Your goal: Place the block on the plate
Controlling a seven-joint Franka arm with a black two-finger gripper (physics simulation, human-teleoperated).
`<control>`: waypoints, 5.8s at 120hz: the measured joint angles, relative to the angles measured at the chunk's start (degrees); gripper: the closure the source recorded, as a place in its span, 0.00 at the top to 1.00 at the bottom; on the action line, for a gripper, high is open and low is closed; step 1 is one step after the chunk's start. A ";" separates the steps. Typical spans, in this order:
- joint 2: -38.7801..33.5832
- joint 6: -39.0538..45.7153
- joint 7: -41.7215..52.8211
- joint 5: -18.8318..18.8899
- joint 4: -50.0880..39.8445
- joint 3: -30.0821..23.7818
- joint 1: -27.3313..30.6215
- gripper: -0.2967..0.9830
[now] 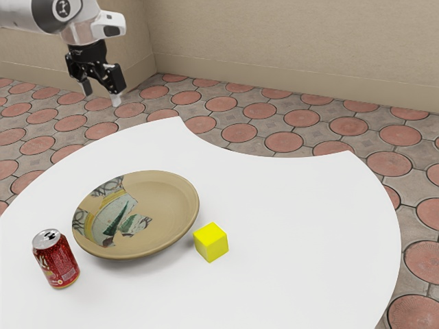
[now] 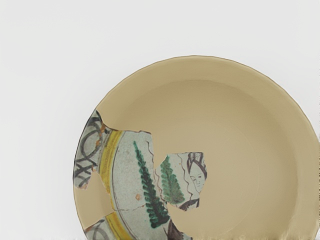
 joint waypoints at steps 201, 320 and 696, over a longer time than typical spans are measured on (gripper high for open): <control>12.69 35.23 -91.34 -6.49 -25.91 0.04 -18.68 0.77; 18.63 42.15 -99.95 -7.35 -28.38 -0.05 -20.78 0.74; 9.20 30.31 -101.72 -3.41 -29.36 0.83 -1.62 0.73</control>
